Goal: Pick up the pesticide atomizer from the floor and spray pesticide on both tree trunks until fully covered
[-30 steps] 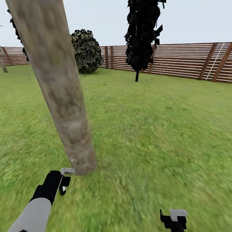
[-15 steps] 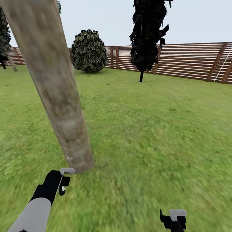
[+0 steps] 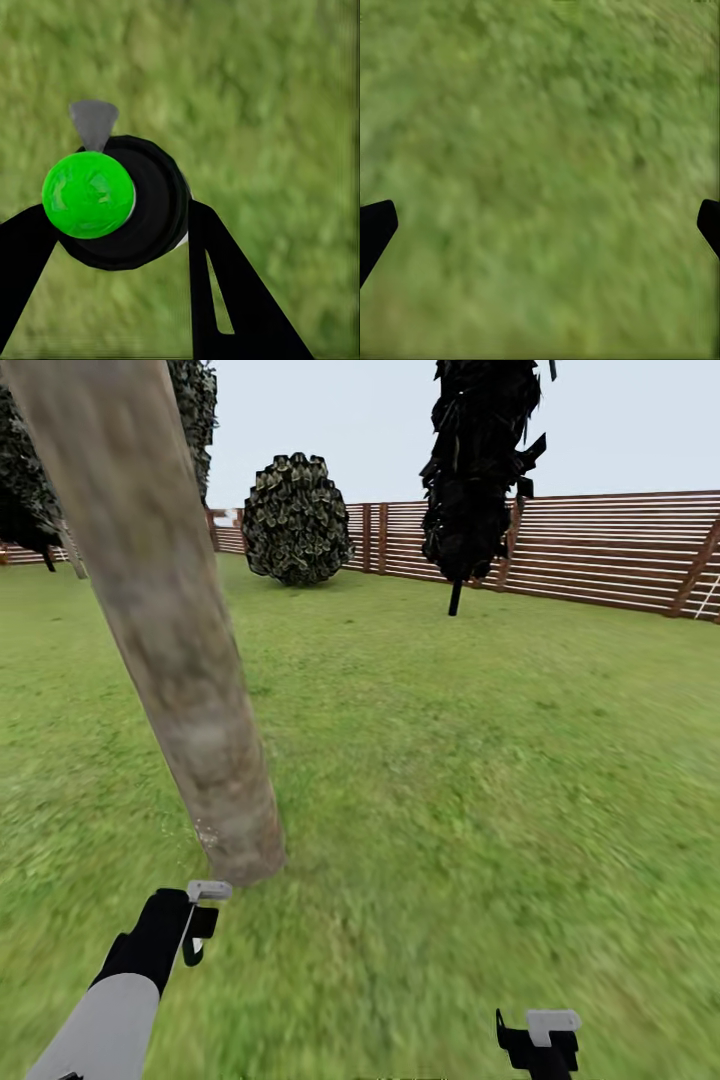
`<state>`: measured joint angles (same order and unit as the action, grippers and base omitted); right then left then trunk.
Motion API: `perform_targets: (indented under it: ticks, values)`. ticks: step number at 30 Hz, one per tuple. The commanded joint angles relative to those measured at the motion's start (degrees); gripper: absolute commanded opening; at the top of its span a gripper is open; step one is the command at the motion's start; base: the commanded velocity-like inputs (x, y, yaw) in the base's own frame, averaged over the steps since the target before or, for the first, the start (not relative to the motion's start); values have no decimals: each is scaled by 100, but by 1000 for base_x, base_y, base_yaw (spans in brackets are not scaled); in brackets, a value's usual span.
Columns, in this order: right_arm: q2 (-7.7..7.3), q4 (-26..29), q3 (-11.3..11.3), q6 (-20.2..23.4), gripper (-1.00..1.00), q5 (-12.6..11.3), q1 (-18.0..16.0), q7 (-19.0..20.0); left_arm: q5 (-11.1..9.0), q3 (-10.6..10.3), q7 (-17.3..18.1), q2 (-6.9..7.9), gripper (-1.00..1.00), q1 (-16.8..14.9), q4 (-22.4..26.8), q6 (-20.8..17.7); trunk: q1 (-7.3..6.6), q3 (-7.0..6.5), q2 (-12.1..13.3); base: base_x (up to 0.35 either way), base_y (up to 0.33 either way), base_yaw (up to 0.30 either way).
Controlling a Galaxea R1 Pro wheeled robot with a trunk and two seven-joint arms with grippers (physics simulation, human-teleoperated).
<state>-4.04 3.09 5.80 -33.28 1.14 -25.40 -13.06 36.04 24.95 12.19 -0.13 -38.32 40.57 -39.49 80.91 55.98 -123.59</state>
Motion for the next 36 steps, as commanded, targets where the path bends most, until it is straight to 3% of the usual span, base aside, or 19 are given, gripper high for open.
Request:
perform_targets:
  ticks: [1, 6, 12, 16, 18, 20, 21, 23, 25, 27, 31, 35, 36]
  values:
    - [0, 0, 0, 0, 100, 0, 0, -2, 2, -6, 2, -3, -100, 0, 3, 2, 0, 0, 0, -200, -214, 248]
    - [0, 1, -2, 2, 100, 0, 0, 1, 1, -42, 72, -7, -100, -99, 193, -38, 0, 0, 0, -149, -92, 136]
    - [0, -1, 0, 5, 100, 0, 0, 3, -1, -101, 117, 7, -100, -608, 164, -243, 0, 0, 0, -4, -2, 4]
    - [0, -1, 0, 5, 100, 0, 0, 1, 23, -112, 127, 56, -100, -945, 210, -742, 0, 0, 0, 0, 0, 0]
    - [0, -1, 0, 11, 100, 0, 0, 3, 22, -112, 132, 95, -100, -1057, 213, -796, 0, 0, 0, 0, 0, 0]
    - [0, -1, 0, 13, 100, 0, 0, 5, 16, -110, 136, 210, -100, -1100, 204, -814, 0, 0, 0, 0, 0, 0]
    - [0, -1, 0, 14, 100, 0, 0, 5, 10, -106, 172, 337, -100, -1115, 200, -820, 0, 0, 0, 0, 0, 0]
    - [0, -1, 0, 14, 100, 0, 0, 6, 29, -108, 519, 534, -100, -1124, 212, -820, 0, 0, 0, 0, 0, 0]
    - [0, -1, 0, 14, 100, 0, 0, 6, 49, -114, 797, 625, -100, -1142, 219, -817, 0, 0, 0, 0, 0, 0]
    - [0, -1, 0, 14, 100, 0, 0, 9, 93, -278, 995, 635, -100, -1184, 217, -820, 0, 0, 0, 0, 0, 0]
    - [1, -1, 2, 14, 100, 0, 0, 14, 91, -879, 1045, 549, -100, -1403, 223, -1135, 0, 0, 0, 0, 0, 0]
    - [0, 1, 0, 14, 100, 0, 0, 14, 125, -935, 1047, 606, -100, -1539, 306, -1269, 0, 0, 0, 0, 0, 82]
    - [1, 0, 0, 14, 100, 0, 0, 14, 130, -922, 1043, 698, -100, -1544, 391, -1283, 0, 0, 0, 0, 0, 242]
